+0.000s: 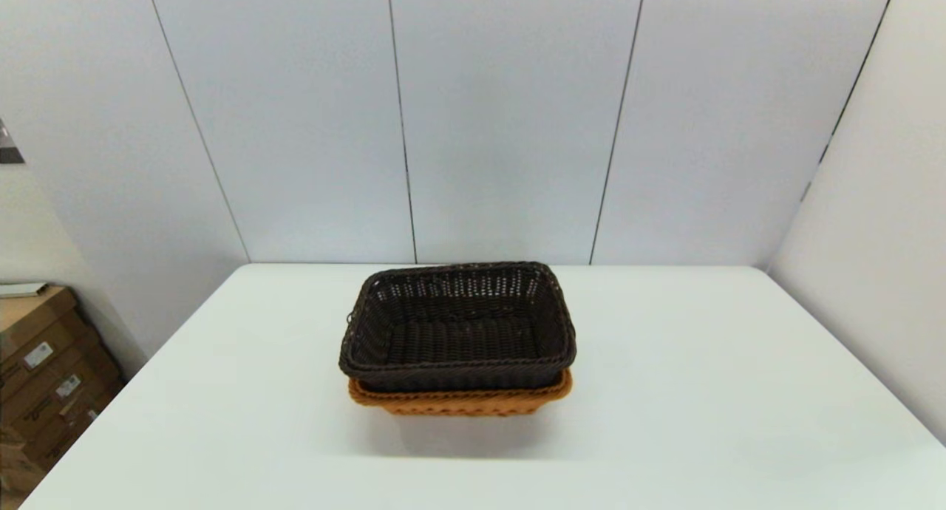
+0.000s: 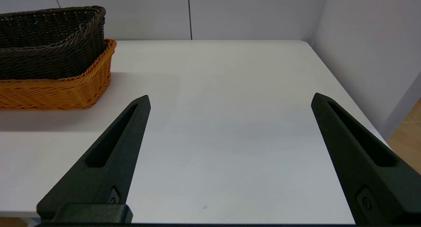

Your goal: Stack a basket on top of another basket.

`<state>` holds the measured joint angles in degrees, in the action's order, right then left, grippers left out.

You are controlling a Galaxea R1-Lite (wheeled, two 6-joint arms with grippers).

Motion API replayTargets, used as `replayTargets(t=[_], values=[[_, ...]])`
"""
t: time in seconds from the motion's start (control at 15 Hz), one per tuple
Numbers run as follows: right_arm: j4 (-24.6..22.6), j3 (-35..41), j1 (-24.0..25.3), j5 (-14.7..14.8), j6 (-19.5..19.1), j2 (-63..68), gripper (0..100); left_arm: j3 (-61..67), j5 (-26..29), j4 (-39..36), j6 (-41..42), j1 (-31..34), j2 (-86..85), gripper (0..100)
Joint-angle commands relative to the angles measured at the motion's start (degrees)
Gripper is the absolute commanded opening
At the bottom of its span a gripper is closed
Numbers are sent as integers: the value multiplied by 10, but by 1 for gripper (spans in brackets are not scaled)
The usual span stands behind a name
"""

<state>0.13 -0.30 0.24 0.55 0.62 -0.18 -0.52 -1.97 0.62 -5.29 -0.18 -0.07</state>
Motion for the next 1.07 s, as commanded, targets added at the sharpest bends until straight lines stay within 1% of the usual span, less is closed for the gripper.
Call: replayTargets(t=[0.07, 1.07], values=[[0, 0, 0, 0, -1, 2, 100, 0, 0, 0, -1, 0, 0, 100], [-4, 2, 0, 2, 1, 1, 100, 0, 0, 0, -1, 0, 1, 100]])
